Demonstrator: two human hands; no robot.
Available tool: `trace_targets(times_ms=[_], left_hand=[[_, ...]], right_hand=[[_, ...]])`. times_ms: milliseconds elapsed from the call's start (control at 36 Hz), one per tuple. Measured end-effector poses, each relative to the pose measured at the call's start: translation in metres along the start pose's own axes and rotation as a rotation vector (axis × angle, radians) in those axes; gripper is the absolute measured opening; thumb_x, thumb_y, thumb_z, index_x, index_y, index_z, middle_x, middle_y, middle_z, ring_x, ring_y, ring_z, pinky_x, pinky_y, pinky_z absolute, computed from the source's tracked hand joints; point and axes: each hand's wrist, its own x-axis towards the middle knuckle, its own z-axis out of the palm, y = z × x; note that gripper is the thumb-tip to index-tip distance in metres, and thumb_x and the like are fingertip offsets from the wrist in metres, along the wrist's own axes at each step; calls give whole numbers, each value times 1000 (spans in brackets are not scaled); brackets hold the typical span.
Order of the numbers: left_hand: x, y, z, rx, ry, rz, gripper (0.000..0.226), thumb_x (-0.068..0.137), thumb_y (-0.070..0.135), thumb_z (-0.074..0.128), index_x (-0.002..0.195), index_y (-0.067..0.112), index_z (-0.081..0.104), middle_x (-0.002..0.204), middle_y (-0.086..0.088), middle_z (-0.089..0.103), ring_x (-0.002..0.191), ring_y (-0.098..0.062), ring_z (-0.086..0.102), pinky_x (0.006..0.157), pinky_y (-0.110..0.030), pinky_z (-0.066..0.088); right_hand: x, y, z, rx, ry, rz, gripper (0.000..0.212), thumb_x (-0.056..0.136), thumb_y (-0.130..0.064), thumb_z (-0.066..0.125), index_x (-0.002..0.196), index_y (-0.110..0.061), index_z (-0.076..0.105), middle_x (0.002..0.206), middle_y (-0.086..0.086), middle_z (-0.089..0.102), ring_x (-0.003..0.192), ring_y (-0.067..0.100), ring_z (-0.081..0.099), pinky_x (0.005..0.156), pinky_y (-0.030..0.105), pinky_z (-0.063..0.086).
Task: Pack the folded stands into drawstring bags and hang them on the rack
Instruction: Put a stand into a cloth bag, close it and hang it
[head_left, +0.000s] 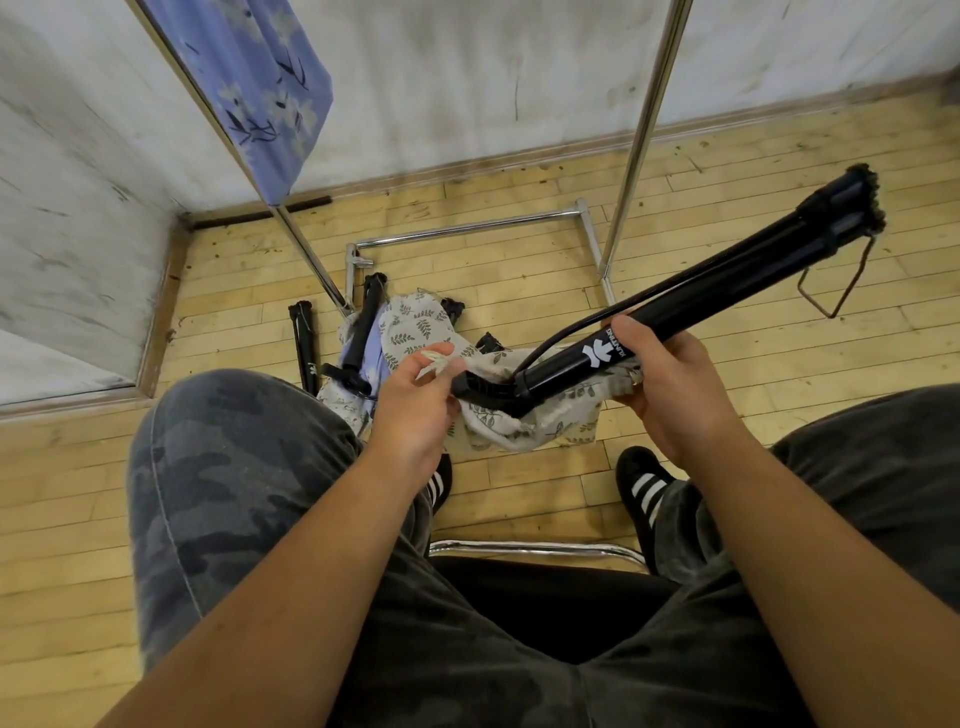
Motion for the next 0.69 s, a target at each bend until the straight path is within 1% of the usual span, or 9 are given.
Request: trace_targets(times_ms=[56,111,194,222,361,472,556,611,694], left_hand=[[2,2,-1,-71,6,-2,18,100,4,62,117,9,67,111,-12,72,98,-20,71,97,-39,57],[3,4,-2,-104,0,-2,16,100,4,63,114,10,67,110,-9,71,99,-21,68,96,-37,54],[3,4,0,-98,-41,-3,12,100,5,64,109,13,68,105,-7,72,93,-18,66,80,-28,55],[2,3,1,-96,-53,-6,12,100,6,64,109,13,68,106,-7,72,92,-17,67,79,-27,56],[0,2,1,-79,-87,-12,13,100,7,64,110,13,67,113,-11,71,100,-19,68,92,-35,53],[-2,1,3,-54,-124,-33,15,98,6,66,111,14,67,117,-15,69,102,-25,67,99,-42,53],[-3,1,4,-30,-158,-56,21,96,4,68,114,15,67,114,-16,72,97,-23,70,84,-32,56],[-4,1,5,-15,-175,-64,26,94,1,68,116,15,68,105,-11,74,89,-19,72,73,-25,58],[-6,1,6,8,-199,-84,29,93,0,70,119,14,69,106,-13,75,91,-20,71,78,-27,55]], right_hand=[[3,3,-3,-60,40,-24,11,95,-32,71,99,-22,75,102,3,79,102,28,75,92,51,60],[5,7,-6,-161,64,-49,16,88,-40,74,97,-27,78,103,-2,80,103,21,75,97,53,58],[4,13,-6,-307,56,-80,15,93,-36,72,104,-28,78,100,-10,79,98,6,73,95,42,59],[3,14,-5,-341,34,-94,14,94,-34,72,105,-28,78,99,-10,79,96,4,73,93,39,60],[1,18,-4,-424,-32,-157,11,90,-27,78,101,-30,78,93,-10,79,92,4,73,86,33,61],[5,23,-6,-492,-31,-150,23,85,-29,82,107,-25,77,95,-10,79,93,3,73,84,32,62],[7,26,-7,-536,-15,-152,33,80,-29,85,110,-20,74,96,-10,77,93,3,73,80,26,62],[6,26,-7,-575,-7,-156,37,80,-30,86,113,-19,71,96,-14,73,89,-2,70,73,18,59],[6,30,-7,-607,-19,-159,42,80,-30,87,116,-18,70,97,-14,70,82,-12,67,63,7,53]])
